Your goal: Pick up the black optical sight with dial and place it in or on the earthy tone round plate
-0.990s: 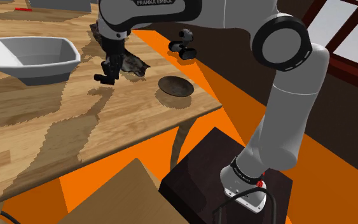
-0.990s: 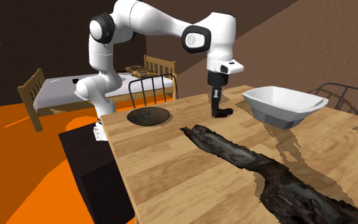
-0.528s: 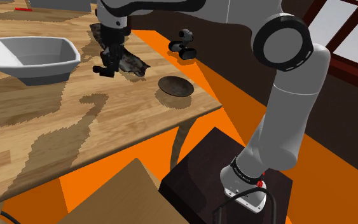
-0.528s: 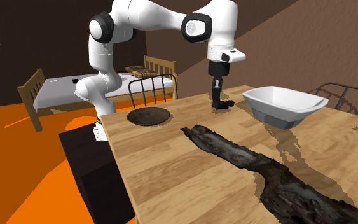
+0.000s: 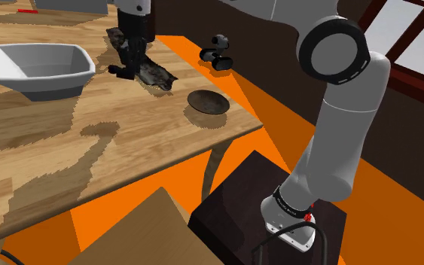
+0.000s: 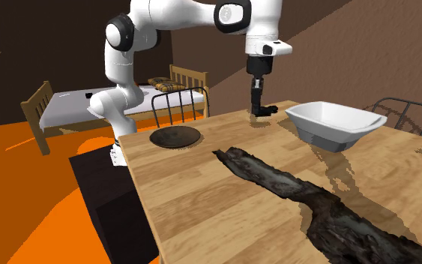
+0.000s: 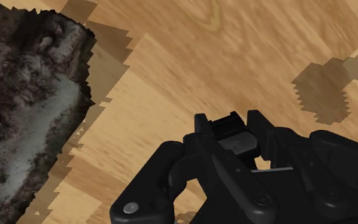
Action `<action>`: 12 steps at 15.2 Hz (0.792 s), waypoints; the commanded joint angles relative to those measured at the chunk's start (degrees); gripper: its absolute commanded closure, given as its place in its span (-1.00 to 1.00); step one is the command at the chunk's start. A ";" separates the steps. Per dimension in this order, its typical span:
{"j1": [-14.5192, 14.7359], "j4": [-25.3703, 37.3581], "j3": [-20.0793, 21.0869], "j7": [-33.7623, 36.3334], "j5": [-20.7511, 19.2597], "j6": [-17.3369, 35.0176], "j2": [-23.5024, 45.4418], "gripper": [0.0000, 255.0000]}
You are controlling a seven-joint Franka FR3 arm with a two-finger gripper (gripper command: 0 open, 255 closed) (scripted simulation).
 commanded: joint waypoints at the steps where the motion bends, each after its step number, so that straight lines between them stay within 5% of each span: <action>1: 0.06 2.10 0.01 0.07 -0.06 -1.63 0.50 1.00; 12: -5.77 -27.80 -3.79 -9.73 2.30 4.70 -22.71 1.00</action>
